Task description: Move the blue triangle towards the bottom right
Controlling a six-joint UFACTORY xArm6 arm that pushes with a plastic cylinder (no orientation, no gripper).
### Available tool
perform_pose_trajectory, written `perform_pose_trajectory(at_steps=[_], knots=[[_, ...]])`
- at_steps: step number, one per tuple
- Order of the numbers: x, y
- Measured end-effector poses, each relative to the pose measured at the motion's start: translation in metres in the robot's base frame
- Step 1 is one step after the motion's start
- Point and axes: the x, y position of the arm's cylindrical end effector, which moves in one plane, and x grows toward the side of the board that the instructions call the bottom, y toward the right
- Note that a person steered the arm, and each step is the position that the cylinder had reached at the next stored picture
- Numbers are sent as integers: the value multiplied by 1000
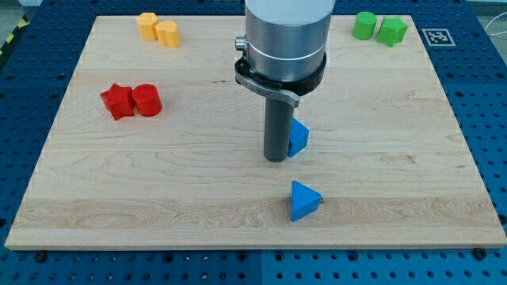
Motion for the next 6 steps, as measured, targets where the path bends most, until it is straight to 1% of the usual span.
perform_pose_trajectory(at_steps=[1,2,3,4,6], knots=[[9,-11],[32,-53],[70,-57],[95,-30],[87,62]])
